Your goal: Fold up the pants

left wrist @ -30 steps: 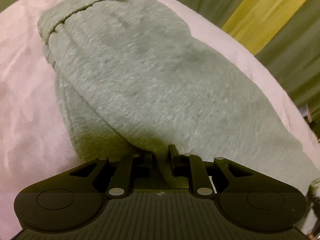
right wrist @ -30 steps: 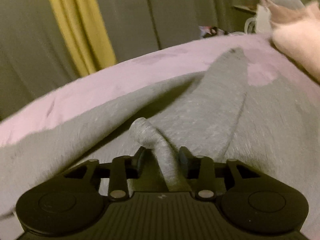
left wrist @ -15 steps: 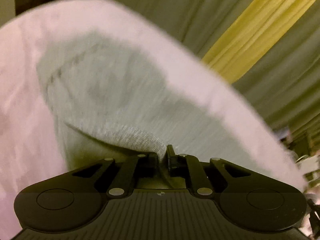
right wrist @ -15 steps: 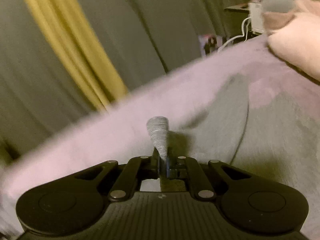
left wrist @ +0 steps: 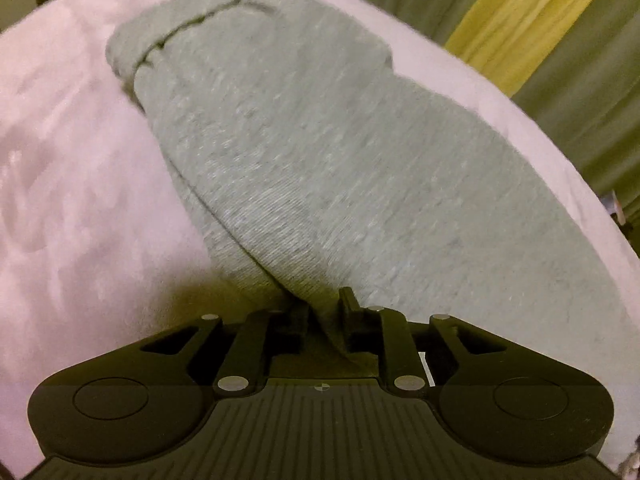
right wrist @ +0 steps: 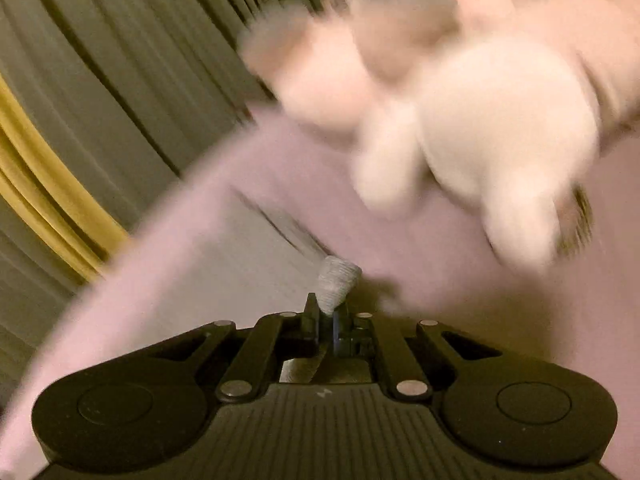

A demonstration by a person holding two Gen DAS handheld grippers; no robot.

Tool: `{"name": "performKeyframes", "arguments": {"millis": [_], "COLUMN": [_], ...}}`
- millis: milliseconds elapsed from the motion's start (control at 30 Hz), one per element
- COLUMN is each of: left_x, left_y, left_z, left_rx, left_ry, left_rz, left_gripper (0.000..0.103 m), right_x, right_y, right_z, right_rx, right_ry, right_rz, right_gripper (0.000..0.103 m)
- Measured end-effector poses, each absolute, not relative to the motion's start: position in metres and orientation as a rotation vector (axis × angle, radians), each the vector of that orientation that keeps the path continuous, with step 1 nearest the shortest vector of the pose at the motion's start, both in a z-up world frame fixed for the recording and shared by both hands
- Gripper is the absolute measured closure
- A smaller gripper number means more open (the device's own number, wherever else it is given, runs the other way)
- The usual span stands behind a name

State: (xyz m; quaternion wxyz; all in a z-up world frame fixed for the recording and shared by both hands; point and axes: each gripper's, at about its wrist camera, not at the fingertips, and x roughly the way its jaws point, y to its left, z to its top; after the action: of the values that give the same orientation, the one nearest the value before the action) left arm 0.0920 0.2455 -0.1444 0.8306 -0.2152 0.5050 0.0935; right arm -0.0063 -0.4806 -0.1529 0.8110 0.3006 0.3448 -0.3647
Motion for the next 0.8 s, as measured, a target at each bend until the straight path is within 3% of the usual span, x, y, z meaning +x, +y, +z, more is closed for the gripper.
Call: {"name": "performKeyframes", "arguments": {"millis": [167, 267, 333, 500, 633, 733, 800], "left_x": [0.097, 0.094, 0.092, 0.094, 0.097, 0.099, 0.101], "left_y": [0.244, 0.245, 0.245, 0.243, 0.242, 0.24, 0.239], "left_z": [-0.131, -0.136, -0.138, -0.136, -0.136, -0.138, -0.137], "left_rx": [-0.419, -0.458, -0.458, -0.453, -0.443, -0.442, -0.44], "left_ry": [1.062, 1.067, 1.063, 1.061, 1.049, 1.057, 1.055], "left_rz": [0.214, 0.222, 0.223, 0.241, 0.254, 0.262, 0.266], "left_gripper": [0.072, 0.072, 0.072, 0.074, 0.079, 0.084, 0.086], "right_x": [-0.012, -0.018, -0.016, -0.005, 0.007, 0.015, 0.026], "right_y": [-0.479, -0.483, -0.494, -0.489, -0.478, -0.478, -0.474], "right_z": [-0.158, -0.16, -0.165, -0.163, -0.155, -0.164, -0.169], "right_rx": [0.698, 0.791, 0.839, 0.793, 0.705, 0.726, 0.67], "right_ry": [0.7, 0.656, 0.628, 0.635, 0.601, 0.617, 0.682], "right_rz": [-0.77, -0.732, -0.706, -0.689, -0.717, -0.698, -0.699], "right_gripper": [0.092, 0.08, 0.066, 0.066, 0.073, 0.064, 0.065]}}
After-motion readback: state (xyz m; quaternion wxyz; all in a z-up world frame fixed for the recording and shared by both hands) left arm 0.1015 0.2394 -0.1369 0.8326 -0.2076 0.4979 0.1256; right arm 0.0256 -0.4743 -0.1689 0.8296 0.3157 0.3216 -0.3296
